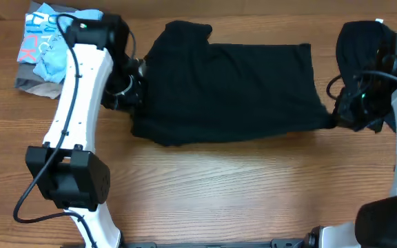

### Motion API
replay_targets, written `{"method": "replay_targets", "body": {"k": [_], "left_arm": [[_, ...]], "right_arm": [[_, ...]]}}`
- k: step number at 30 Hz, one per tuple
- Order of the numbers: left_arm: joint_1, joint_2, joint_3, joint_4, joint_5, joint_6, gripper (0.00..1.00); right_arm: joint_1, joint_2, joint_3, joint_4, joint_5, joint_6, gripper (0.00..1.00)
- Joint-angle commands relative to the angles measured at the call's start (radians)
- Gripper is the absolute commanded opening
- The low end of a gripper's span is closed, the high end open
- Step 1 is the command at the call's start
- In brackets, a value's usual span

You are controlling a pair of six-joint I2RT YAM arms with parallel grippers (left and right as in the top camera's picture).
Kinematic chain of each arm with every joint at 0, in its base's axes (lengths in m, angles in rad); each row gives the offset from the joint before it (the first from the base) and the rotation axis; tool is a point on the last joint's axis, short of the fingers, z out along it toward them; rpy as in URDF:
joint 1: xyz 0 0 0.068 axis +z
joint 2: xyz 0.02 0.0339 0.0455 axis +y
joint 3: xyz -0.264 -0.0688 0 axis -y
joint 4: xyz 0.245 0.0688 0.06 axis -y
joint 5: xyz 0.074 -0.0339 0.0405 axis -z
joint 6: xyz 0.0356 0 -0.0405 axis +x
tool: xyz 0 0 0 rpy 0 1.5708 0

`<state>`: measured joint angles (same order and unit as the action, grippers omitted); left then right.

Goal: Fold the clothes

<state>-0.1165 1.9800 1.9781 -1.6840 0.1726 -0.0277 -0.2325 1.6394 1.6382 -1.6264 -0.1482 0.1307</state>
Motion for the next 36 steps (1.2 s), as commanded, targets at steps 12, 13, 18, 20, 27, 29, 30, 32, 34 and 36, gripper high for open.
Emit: {"method": "replay_targets", "body": {"k": [12,13,18,20,27,29,30,32,34,36], "left_arm": [[-0.082,-0.068,-0.409,0.177,-0.004,-0.092,0.04],[-0.073,-0.07,-0.428,0.217,-0.013,-0.114,0.04],[-0.04,-0.071,-0.437,0.366,-0.034,-0.18,0.04],[-0.039,-0.071,-0.437,0.43,-0.035,-0.183,0.04],[-0.022,-0.071,-0.437,0.569,-0.056,-0.208,0.04],[-0.003,-0.071,-0.437,0.599,-0.054,-0.228,0.04],[0.008,-0.071,-0.437,0.612,-0.048,-0.234,0.04],[0.032,-0.071,-0.436,0.628,-0.041,-0.243,0.04],[0.06,-0.071,-0.436,0.643,-0.041,-0.25,0.04],[0.073,-0.071,-0.435,0.663,-0.04,-0.249,0.04]], "right_arm": [[-0.099,-0.033,-0.261,0.106,0.05,0.029,0.04],[-0.099,-0.033,-0.261,0.144,0.044,0.029,0.04],[-0.092,-0.033,-0.26,0.315,-0.053,0.018,0.04],[-0.072,-0.033,-0.26,0.404,-0.075,0.018,0.04],[-0.004,0.011,-0.26,0.565,-0.074,0.019,0.04],[0.002,0.039,-0.26,0.583,-0.074,0.019,0.04],[0.002,0.055,-0.26,0.589,-0.074,0.019,0.04],[0.002,0.1,-0.26,0.602,-0.074,0.019,0.04],[0.002,0.158,-0.26,0.639,-0.075,0.023,0.04],[0.002,0.192,-0.26,0.672,-0.076,0.03,0.04]]}}
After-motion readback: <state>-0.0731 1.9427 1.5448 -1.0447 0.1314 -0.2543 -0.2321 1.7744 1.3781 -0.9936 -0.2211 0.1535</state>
